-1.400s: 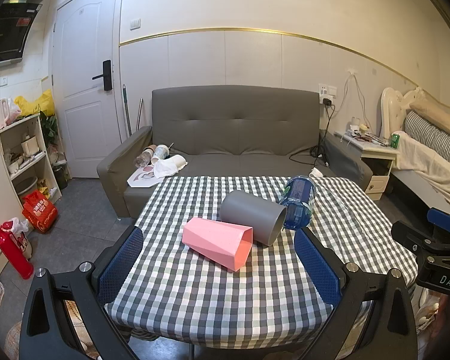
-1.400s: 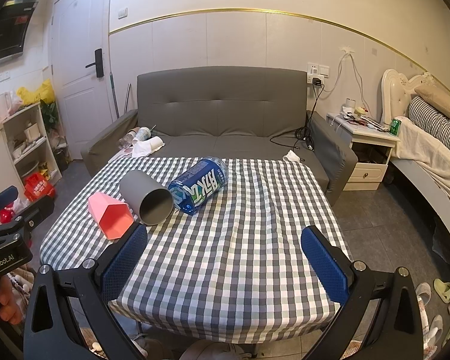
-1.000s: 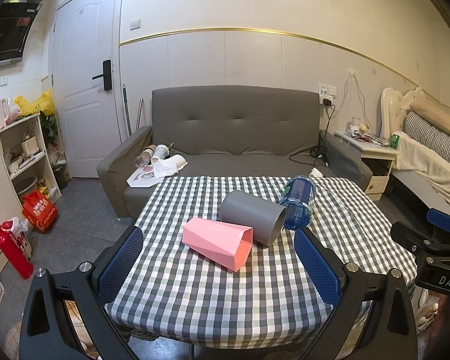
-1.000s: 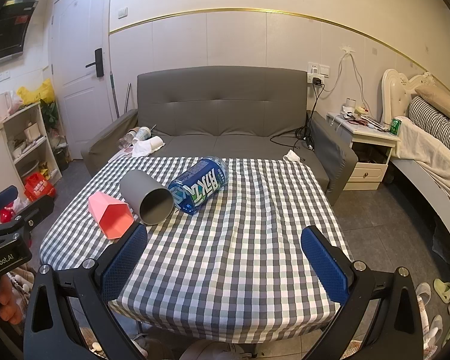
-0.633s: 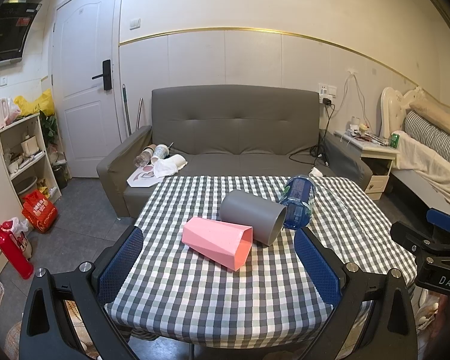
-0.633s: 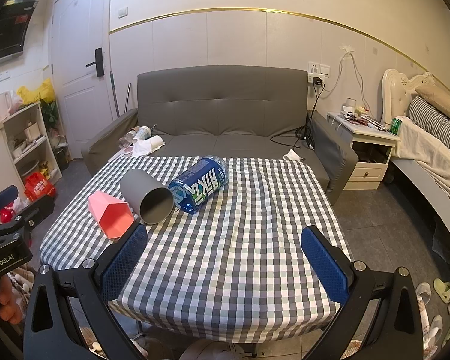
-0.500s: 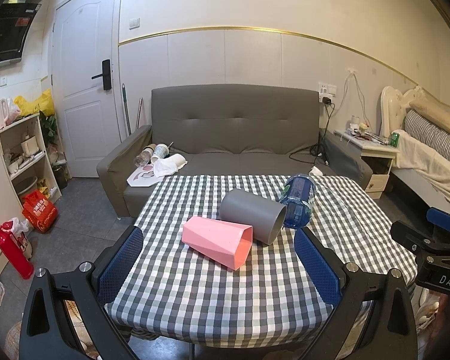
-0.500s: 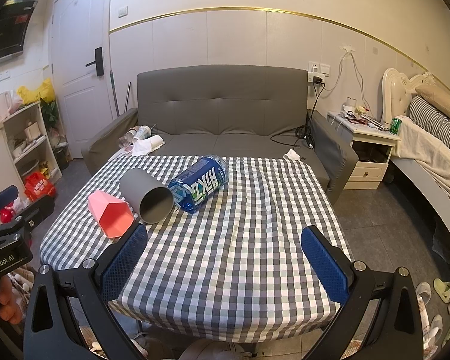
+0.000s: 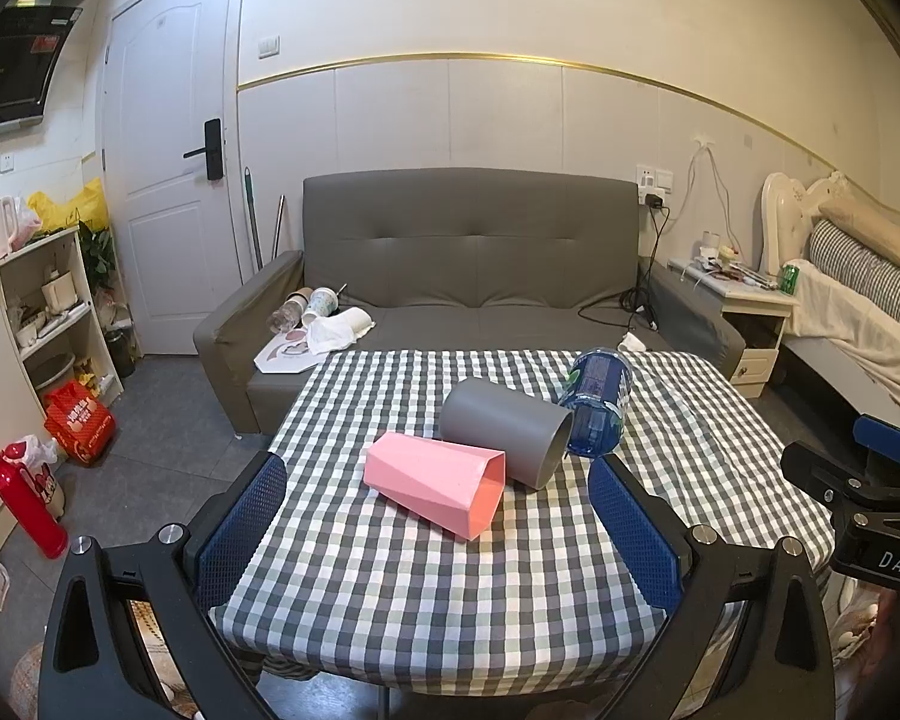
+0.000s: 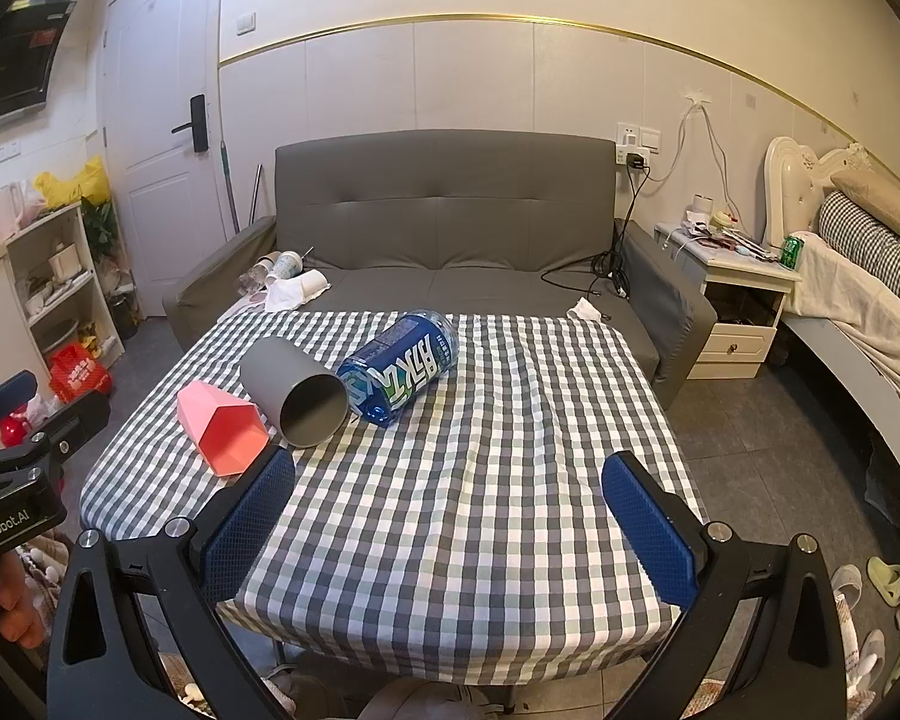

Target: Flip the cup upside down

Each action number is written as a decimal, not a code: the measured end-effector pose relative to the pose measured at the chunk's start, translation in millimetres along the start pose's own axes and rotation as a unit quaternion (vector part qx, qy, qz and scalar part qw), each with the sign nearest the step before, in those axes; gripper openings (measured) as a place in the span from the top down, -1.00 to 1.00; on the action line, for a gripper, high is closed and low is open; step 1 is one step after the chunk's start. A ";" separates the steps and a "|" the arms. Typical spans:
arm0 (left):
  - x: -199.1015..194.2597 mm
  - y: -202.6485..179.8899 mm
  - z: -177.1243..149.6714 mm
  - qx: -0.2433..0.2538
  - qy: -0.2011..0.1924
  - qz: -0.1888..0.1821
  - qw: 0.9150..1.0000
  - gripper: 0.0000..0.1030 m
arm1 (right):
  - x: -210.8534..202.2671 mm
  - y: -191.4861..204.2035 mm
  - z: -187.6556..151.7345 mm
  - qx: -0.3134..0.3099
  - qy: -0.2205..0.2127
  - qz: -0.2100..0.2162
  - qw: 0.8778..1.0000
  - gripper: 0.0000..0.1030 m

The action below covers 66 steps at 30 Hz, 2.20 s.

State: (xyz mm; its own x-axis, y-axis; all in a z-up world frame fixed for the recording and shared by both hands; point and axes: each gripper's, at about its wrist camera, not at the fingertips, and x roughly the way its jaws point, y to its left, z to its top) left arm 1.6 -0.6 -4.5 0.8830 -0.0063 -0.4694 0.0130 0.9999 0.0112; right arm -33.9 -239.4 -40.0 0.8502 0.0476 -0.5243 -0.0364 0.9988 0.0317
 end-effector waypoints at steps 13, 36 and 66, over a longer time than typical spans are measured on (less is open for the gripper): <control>4.7 1.6 -4.2 -0.004 0.017 -0.003 1.000 -1.00 | 2.6 2.8 -1.6 -0.002 0.004 -0.003 1.000 -1.00; 130.0 23.1 34.3 -0.009 0.110 0.014 0.994 -1.00 | 149.9 30.2 68.9 0.034 0.125 -0.005 0.992 -1.00; 188.5 45.9 44.6 -0.045 0.156 0.002 0.987 -1.00 | 286.7 7.8 70.0 0.112 0.282 0.010 0.953 -0.40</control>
State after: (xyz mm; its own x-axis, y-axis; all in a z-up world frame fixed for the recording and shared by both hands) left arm 189.6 43.4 -53.1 0.6956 -0.0111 -0.7184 -0.0445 0.9973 -0.0585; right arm 246.4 -218.5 -130.4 0.4310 0.1265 -0.8934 0.1166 0.9740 0.1942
